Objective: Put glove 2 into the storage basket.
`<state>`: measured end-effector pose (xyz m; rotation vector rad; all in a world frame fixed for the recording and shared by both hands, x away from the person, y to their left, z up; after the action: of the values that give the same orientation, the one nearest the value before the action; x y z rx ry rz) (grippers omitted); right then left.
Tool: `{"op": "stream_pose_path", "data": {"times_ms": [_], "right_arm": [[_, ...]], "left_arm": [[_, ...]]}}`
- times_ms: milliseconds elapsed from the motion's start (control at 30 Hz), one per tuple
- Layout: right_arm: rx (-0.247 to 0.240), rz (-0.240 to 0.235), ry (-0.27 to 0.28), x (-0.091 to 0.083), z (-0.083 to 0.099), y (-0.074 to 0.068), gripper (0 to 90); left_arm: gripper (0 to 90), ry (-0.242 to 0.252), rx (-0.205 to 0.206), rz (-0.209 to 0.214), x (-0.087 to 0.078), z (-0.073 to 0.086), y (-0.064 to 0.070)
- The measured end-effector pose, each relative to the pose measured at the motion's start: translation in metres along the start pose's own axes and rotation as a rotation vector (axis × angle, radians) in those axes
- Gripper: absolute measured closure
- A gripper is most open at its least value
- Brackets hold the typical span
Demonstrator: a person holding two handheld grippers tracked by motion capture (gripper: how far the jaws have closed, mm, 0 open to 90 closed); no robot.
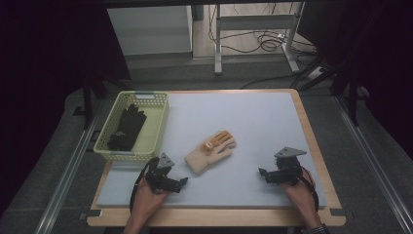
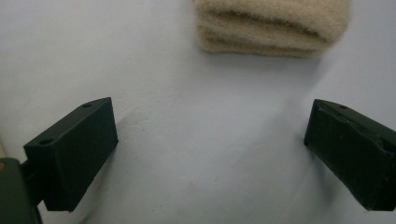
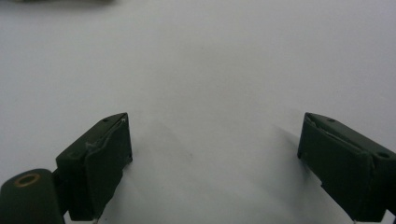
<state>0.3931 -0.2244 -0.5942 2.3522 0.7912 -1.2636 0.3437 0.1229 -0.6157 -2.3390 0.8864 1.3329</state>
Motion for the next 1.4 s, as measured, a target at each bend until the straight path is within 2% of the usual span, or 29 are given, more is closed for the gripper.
{"op": "stream_pose_path", "data": {"times_ms": [333, 433, 467, 700, 800, 1100, 1300, 1400], "right_arm": [[-0.001, 0.002, 0.004, 0.000, 0.000, 0.000, 9.5], [-0.002, 0.002, 0.004, 0.000, 0.000, 0.000, 9.5], [-0.002, 0.003, 0.004, 0.000, 0.000, 0.000, 9.5], [-0.002, 0.004, 0.004, 0.000, 0.000, 0.000, 9.5], [-0.003, 0.004, 0.004, 0.000, 0.000, 0.000, 9.5], [-0.005, 0.005, 0.006, 0.000, 0.000, 0.000, 9.5], [-0.005, 0.005, 0.006, 0.000, 0.000, 0.000, 9.5], [-0.005, 0.005, 0.006, 0.000, 0.000, 0.000, 9.5]], "left_arm": [[2.6, -0.003, 0.001, 0.004, 0.000, 0.000, 0.001], [1.1, -0.013, 0.007, 0.020, -0.001, 0.000, 0.002], [1.0, -0.020, 0.009, 0.044, -0.003, -0.001, 0.004], [0.0, -0.011, 0.021, 0.062, -0.012, -0.009, 0.005], [0.0, -0.007, 0.037, 0.077, -0.015, -0.018, 0.007], [0.0, -0.030, 0.079, 0.085, -0.016, -0.045, 0.012], [0.0, -0.043, 0.105, 0.099, -0.013, -0.069, 0.017], [0.0, -0.059, 0.121, 0.090, -0.008, -0.083, 0.019]]}}
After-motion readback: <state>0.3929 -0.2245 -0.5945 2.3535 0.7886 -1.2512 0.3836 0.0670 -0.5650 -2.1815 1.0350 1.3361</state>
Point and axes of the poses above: each handheld gripper's, and its own axes: x roughly forward along the jaws, z roughly out of its underside, y roughly to its right, the point moved 9 cm from there along x, roughly forward along the jaws, and after that the axes turned 13 degrees about -y, right-handed, at the moved point
